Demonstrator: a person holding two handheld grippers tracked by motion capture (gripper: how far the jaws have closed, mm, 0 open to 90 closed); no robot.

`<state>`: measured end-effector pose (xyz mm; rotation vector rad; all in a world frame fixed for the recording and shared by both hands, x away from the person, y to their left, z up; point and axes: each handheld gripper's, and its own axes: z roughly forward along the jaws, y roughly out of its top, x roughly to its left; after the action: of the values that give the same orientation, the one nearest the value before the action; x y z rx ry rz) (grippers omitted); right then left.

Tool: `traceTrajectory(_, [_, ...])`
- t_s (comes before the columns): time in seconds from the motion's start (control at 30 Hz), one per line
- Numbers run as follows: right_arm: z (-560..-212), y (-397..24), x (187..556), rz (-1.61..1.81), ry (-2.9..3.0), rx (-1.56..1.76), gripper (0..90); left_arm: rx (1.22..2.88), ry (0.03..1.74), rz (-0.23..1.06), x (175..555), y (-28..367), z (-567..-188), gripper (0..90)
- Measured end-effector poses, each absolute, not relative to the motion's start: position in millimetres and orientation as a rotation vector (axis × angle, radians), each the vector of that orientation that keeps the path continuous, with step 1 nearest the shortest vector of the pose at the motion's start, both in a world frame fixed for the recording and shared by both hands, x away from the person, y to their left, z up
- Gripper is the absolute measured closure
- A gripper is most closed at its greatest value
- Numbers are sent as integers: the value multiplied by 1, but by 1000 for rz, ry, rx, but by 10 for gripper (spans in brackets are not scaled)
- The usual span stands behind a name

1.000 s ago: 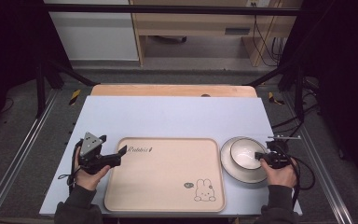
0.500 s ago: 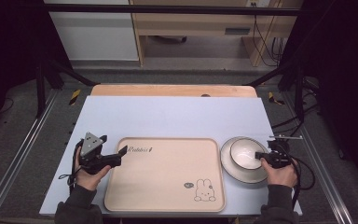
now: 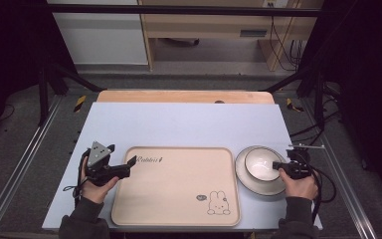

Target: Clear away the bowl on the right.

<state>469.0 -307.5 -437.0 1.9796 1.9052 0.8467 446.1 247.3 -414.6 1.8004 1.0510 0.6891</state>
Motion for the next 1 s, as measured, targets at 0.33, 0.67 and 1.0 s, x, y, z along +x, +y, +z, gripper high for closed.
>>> traceTrajectory(0.33, [-434, -304, 468, 836, 1905, 1954, 826, 1797, 1053, 689, 446, 248, -415, 131])
traceTrajectory(0.67, [-430, -299, 466, 836, 1908, 1936, 824, 1793, 1053, 688, 446, 248, -415, 131])
traceTrajectory(1.0, [-427, -292, 466, 838, 1914, 1940, 824, 1796, 1052, 689, 446, 249, -414, 130])
